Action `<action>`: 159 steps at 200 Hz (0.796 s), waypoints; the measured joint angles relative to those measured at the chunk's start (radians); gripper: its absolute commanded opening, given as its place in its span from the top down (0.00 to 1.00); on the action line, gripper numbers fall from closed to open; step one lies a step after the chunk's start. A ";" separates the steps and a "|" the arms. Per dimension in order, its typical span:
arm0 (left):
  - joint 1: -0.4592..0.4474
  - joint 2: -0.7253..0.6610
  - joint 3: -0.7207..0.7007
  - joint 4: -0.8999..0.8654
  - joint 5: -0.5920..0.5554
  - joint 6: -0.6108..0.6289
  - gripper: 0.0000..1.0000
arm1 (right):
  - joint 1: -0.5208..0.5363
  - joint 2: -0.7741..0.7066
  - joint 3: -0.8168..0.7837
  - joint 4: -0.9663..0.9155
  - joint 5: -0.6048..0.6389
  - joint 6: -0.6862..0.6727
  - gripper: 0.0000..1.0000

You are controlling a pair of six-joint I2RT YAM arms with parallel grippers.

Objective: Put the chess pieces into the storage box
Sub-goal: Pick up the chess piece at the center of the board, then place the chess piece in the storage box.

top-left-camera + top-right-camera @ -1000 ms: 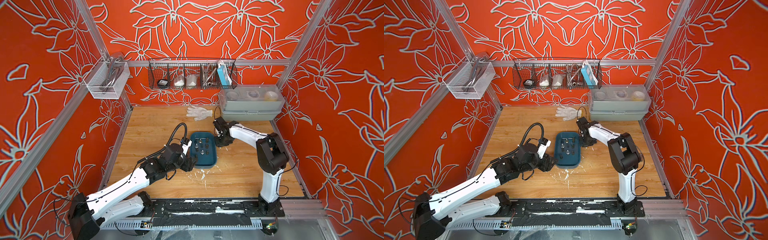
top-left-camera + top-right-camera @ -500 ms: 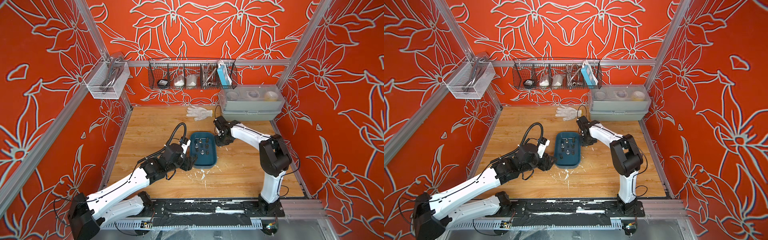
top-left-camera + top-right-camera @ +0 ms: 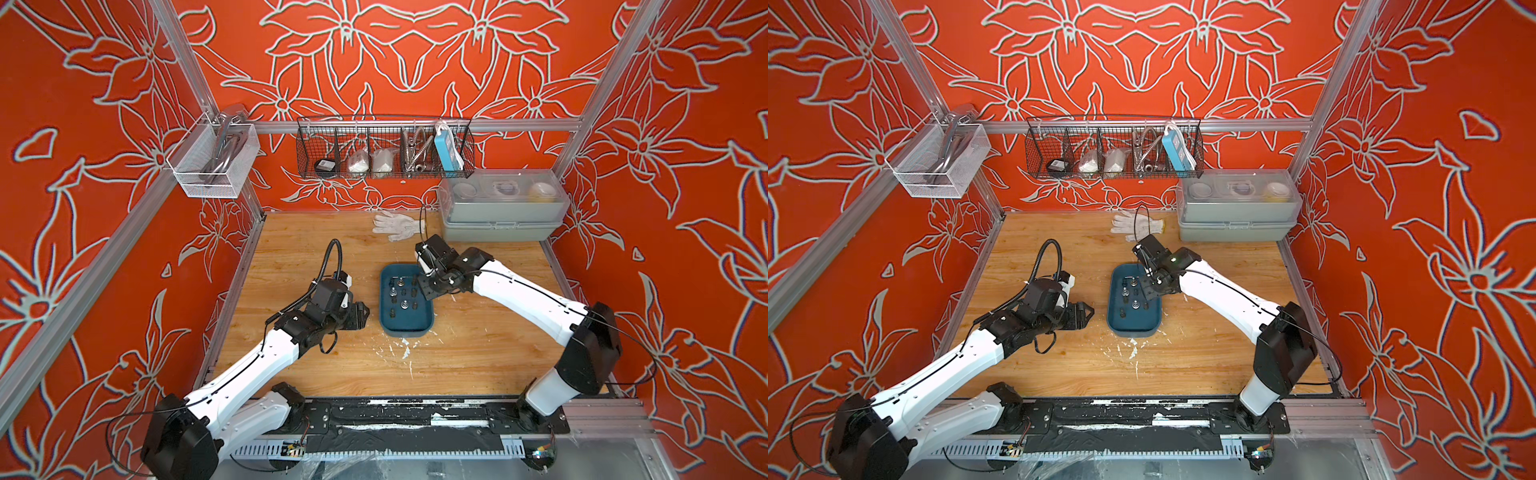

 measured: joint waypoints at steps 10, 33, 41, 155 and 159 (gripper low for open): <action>0.000 -0.005 0.000 -0.002 0.005 -0.002 0.36 | 0.028 0.000 0.000 0.000 -0.007 0.005 0.85; 0.000 -0.005 0.000 -0.002 0.013 -0.009 0.36 | 0.069 0.023 -0.001 0.003 -0.019 0.012 0.85; 0.000 -0.005 0.000 -0.001 0.015 -0.011 0.36 | 0.077 0.037 -0.001 0.005 -0.019 0.012 0.85; 0.000 -0.005 -0.011 0.001 0.030 -0.014 0.35 | 0.116 0.253 -0.002 0.077 -0.052 0.010 0.85; 0.000 -0.005 -0.011 0.002 0.030 -0.014 0.35 | 0.116 0.257 -0.002 0.080 -0.053 0.011 0.85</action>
